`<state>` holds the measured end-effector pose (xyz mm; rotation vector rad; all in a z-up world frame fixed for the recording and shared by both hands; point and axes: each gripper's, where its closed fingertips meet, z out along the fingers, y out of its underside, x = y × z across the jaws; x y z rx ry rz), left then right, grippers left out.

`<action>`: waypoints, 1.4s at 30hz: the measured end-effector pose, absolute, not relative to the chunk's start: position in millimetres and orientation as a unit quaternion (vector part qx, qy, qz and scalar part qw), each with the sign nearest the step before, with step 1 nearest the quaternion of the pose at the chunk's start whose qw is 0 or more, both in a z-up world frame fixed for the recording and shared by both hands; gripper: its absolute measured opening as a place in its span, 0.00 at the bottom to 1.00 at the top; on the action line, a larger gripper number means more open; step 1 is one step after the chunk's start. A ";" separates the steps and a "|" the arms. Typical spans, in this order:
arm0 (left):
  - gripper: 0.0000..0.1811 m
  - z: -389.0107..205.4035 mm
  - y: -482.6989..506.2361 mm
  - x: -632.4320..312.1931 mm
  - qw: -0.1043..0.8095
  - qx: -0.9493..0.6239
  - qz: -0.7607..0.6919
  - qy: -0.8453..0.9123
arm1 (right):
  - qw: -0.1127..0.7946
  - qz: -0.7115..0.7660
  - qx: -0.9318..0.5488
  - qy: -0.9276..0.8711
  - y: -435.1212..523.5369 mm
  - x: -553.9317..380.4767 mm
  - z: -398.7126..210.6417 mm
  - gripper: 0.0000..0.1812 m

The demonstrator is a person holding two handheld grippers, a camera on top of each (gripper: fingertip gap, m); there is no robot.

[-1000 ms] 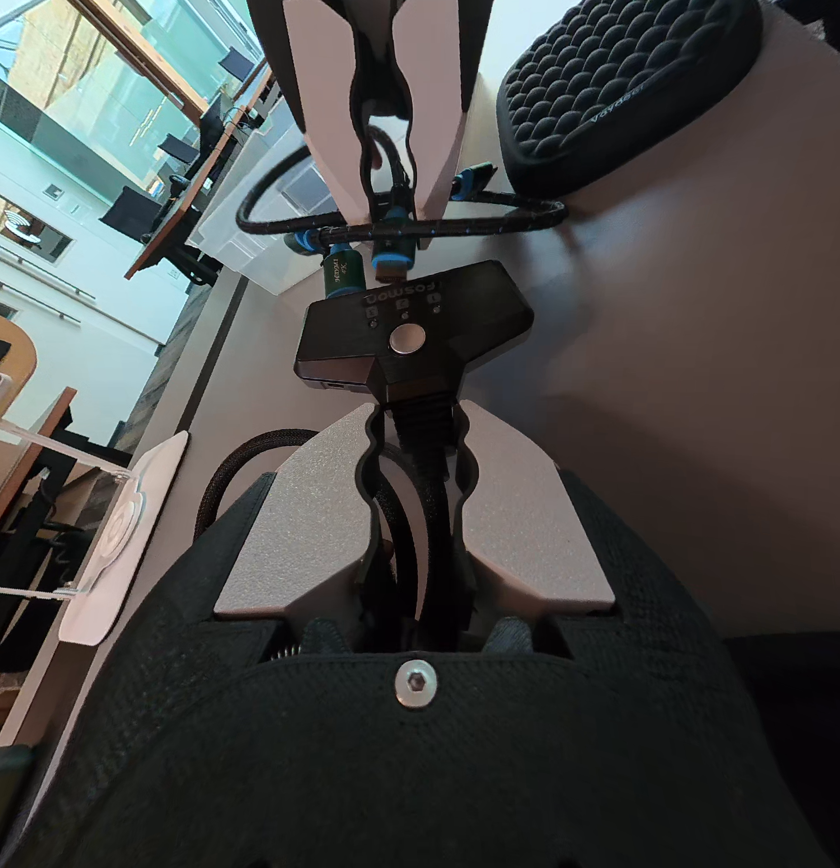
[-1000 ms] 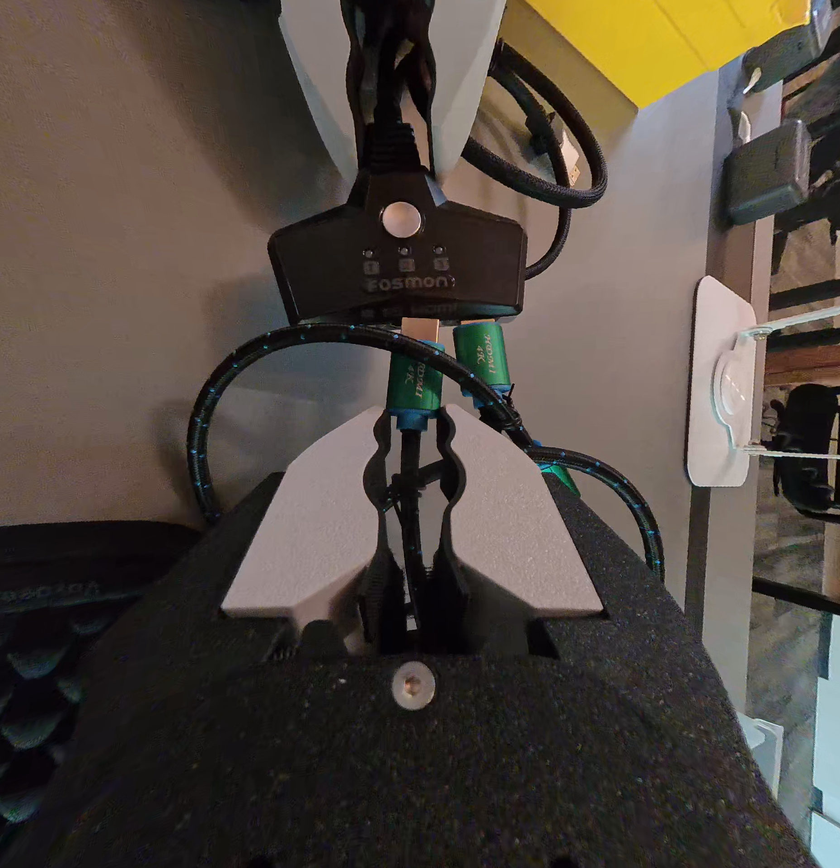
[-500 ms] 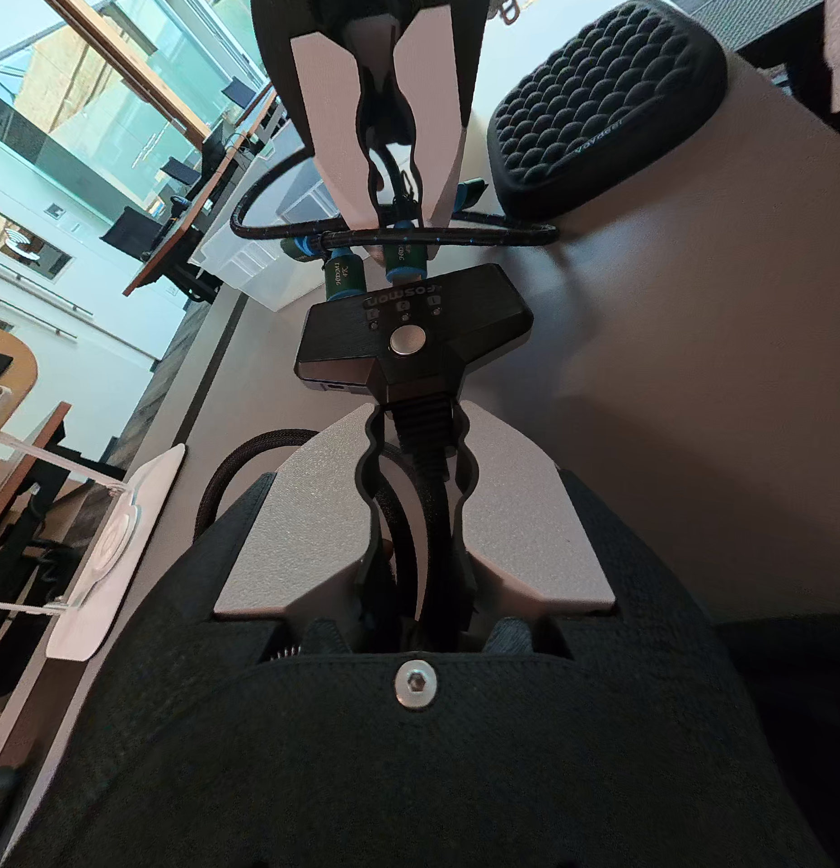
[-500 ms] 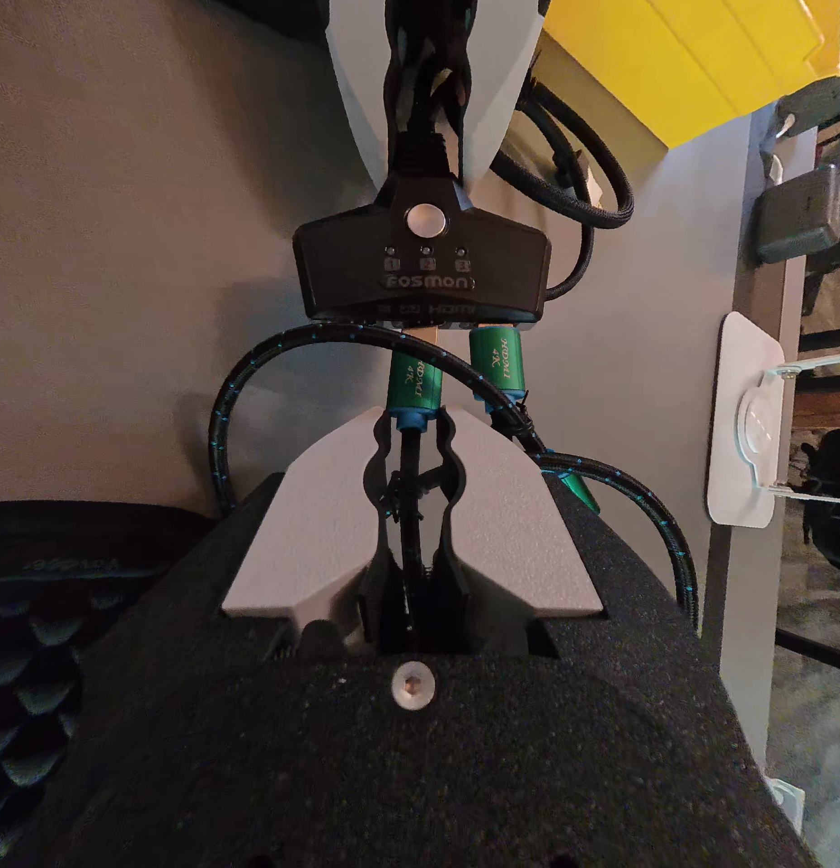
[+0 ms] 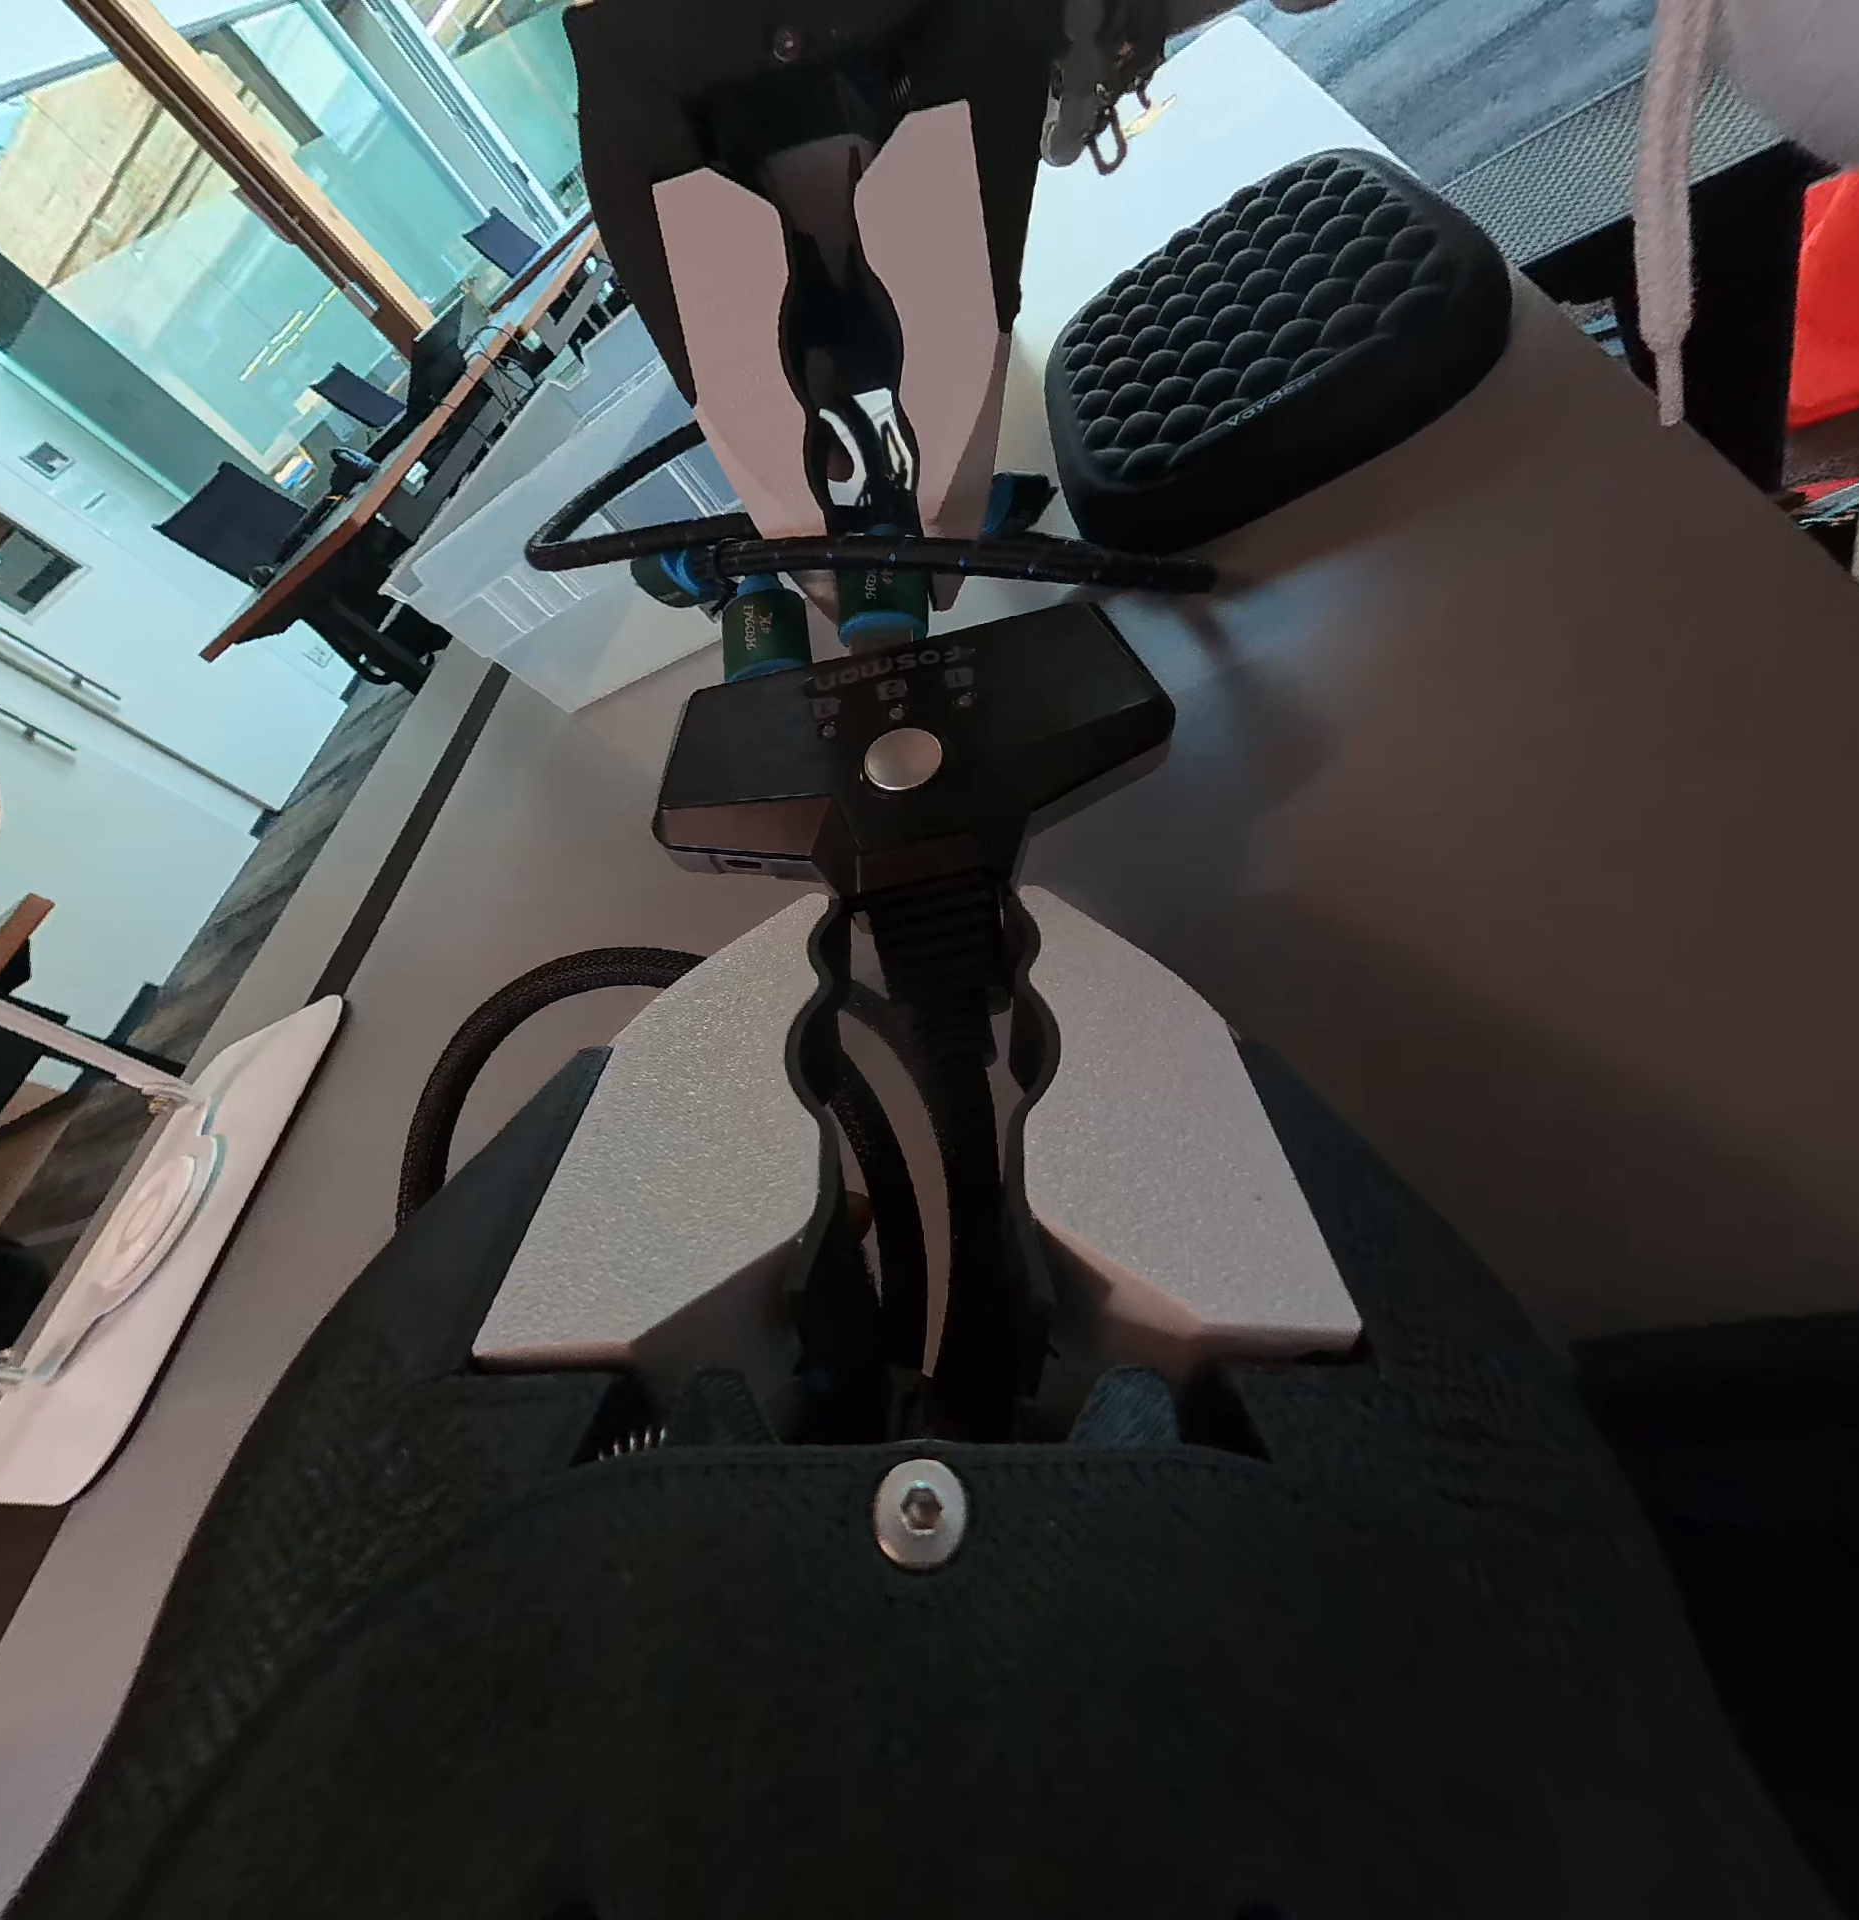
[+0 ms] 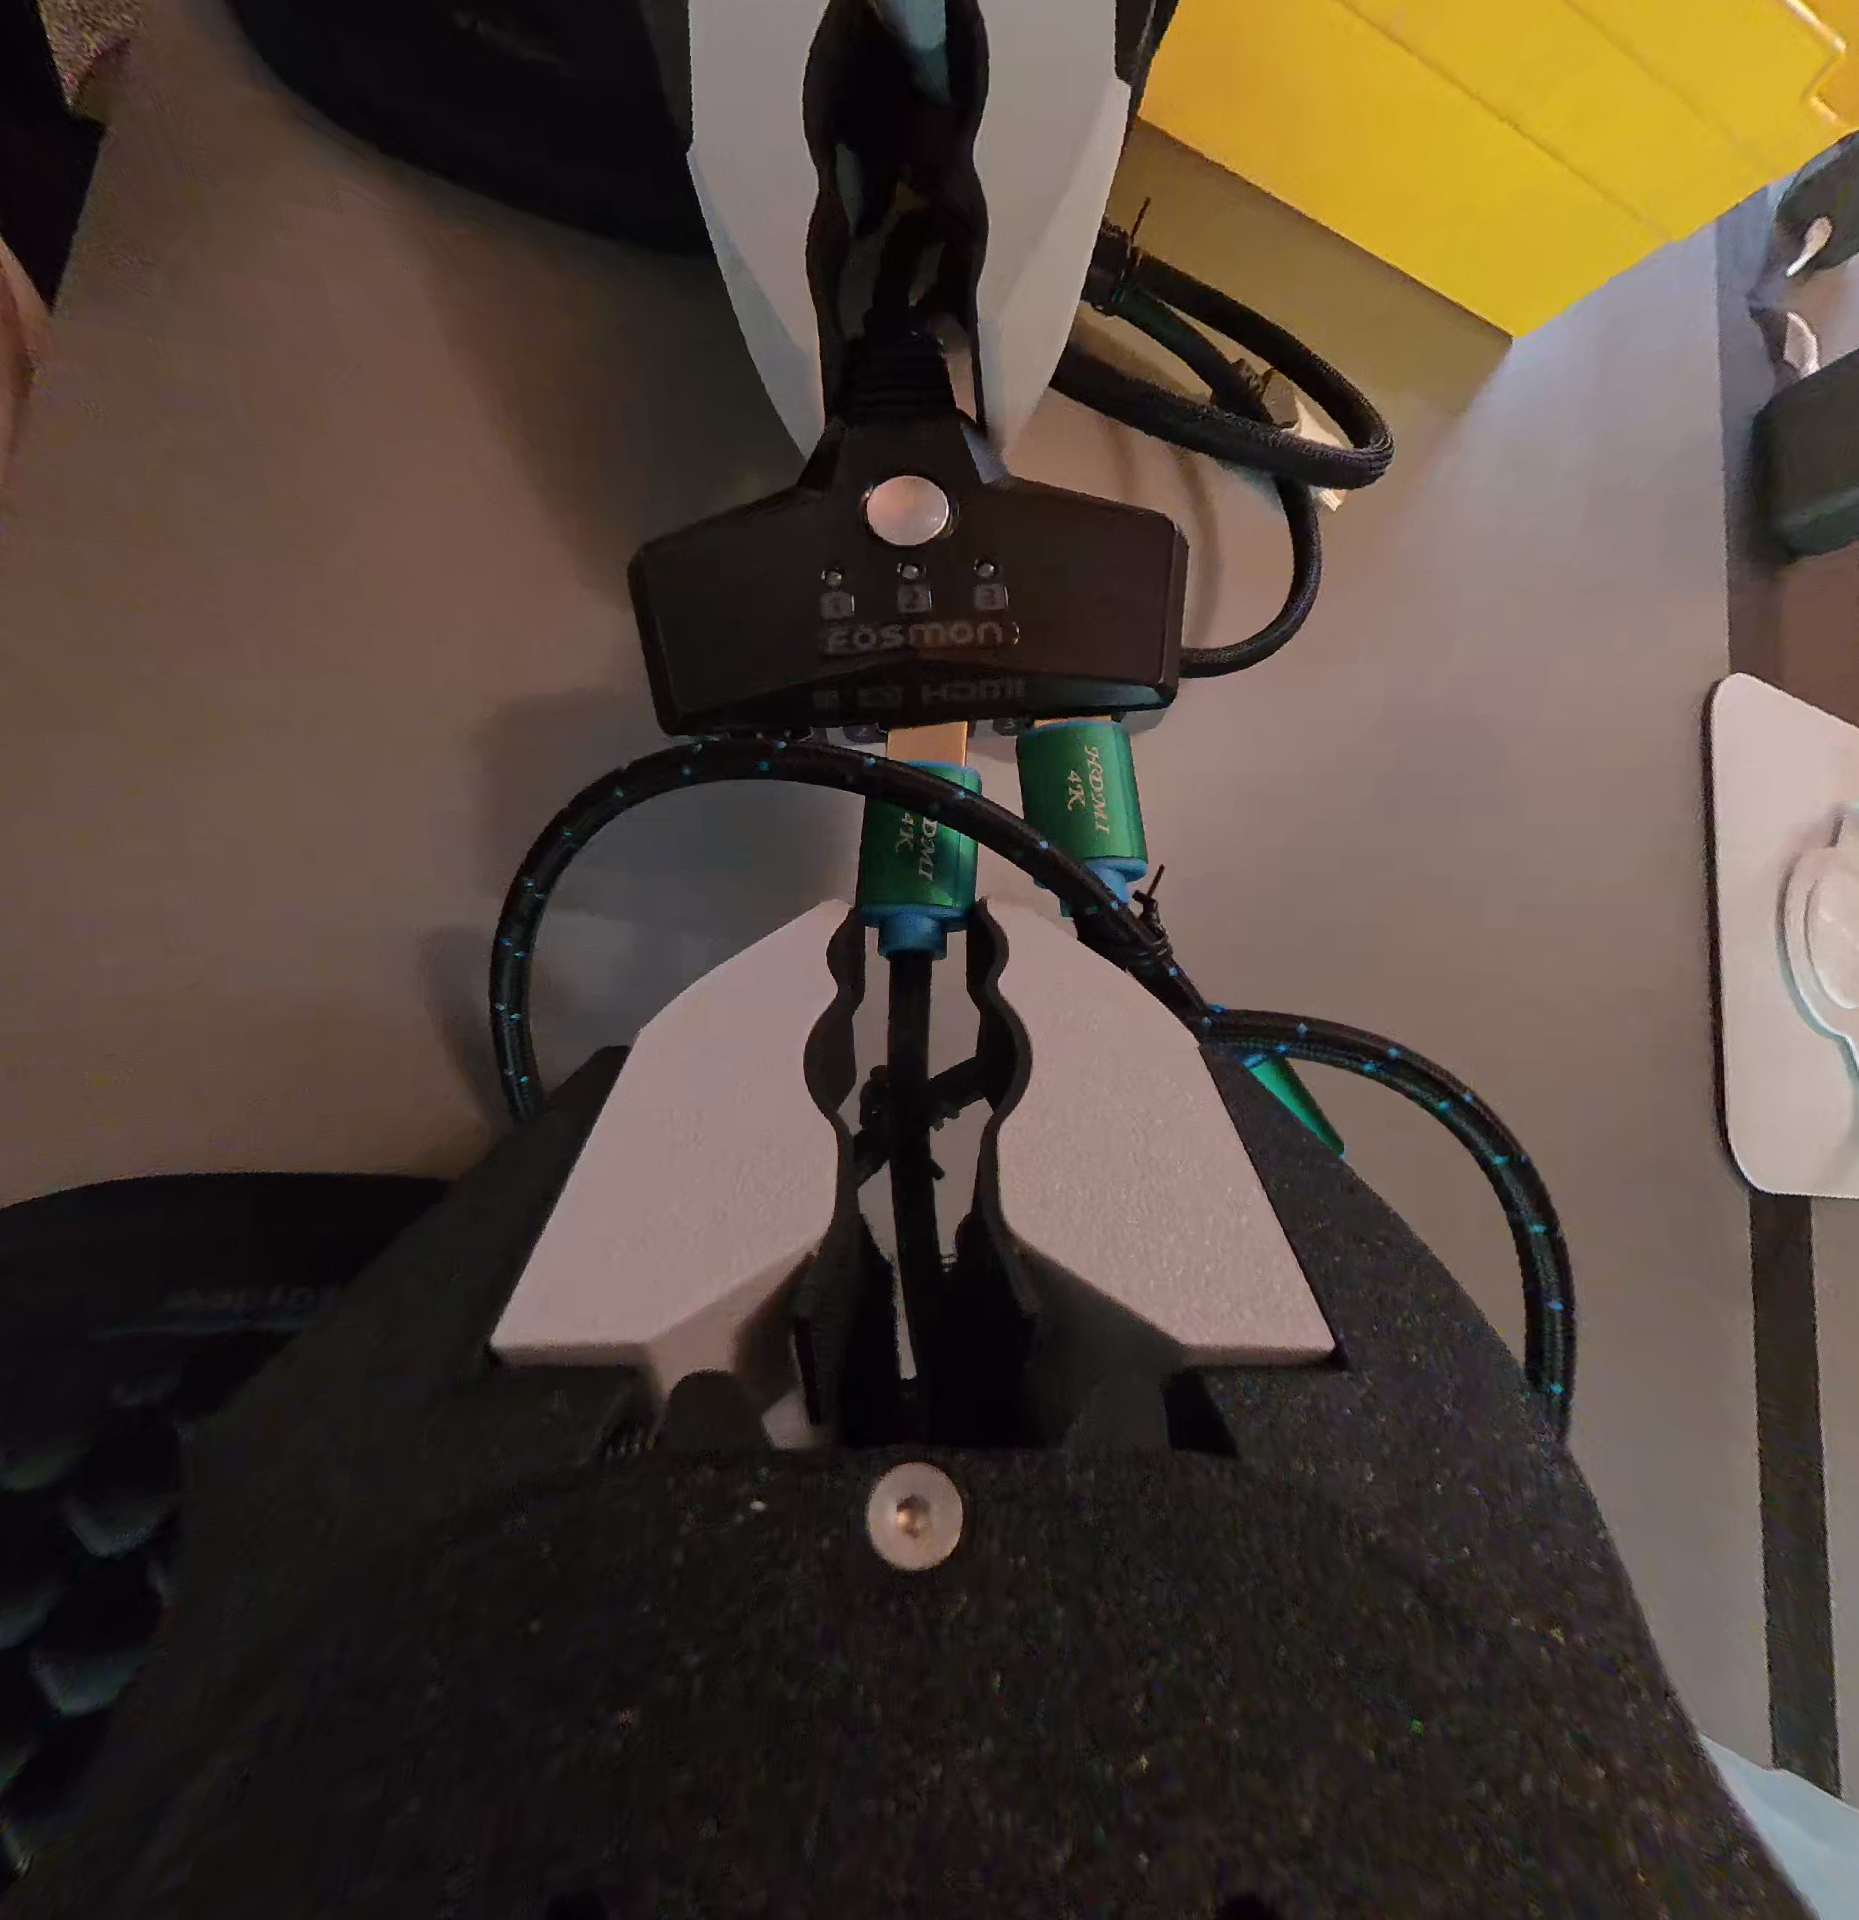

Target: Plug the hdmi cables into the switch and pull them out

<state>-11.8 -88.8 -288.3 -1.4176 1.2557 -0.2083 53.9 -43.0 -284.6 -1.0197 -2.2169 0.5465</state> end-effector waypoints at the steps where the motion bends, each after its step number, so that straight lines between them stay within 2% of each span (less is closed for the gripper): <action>1: 0.15 -288.3 -89.0 -11.9 0.579 -0.607 -0.093 0.536 | 0.310 0.209 -0.386 -0.843 -43.6 53.8 -285.5 0.11; 16: 0.15 -295.6 -89.7 -12.4 0.554 -0.625 -0.101 0.542 | 0.274 0.172 -0.309 -0.895 -45.3 49.6 -295.7 0.11; 19: 0.16 -304.3 -90.3 -12.8 0.530 -0.637 -0.102 0.551 | 0.267 0.173 -0.320 -0.893 -47.2 49.1 -303.9 0.11; 23: 0.16 -320.2 -90.6 -15.7 0.484 -0.663 -0.098 0.563 | 0.249 0.098 -0.332 -0.905 -43.8 47.9 -332.2 0.11; 26: 0.16 -322.9 -86.2 -19.3 0.480 -0.672 -0.083 0.557 | 0.255 0.109 -0.398 -0.874 -40.7 48.8 -328.2 0.12; 29: 0.16 -322.9 -85.5 -19.8 0.480 -0.675 -0.082 0.554 | 0.263 0.076 -0.442 -0.854 -33.0 59.2 -321.6 0.18; 32: 0.16 -321.1 -86.7 -18.6 0.483 -0.674 -0.091 0.552 | 0.239 0.090 -0.480 -0.839 -45.2 64.0 -327.9 0.16; 34: 0.16 -319.6 -88.5 -17.9 0.485 -0.671 -0.097 0.553 | 0.281 0.034 -0.457 -0.843 -34.4 59.1 -328.3 0.06; 38: 0.16 -313.3 -91.0 -15.0 0.498 -0.665 -0.117 0.545 | 0.315 0.001 -0.395 -0.863 -31.1 56.1 -325.4 0.05; 42: 0.16 -319.0 -91.0 -11.9 0.481 -0.671 -0.113 0.553 | 0.313 -0.117 -0.317 -0.887 -19.6 52.9 -333.9 0.05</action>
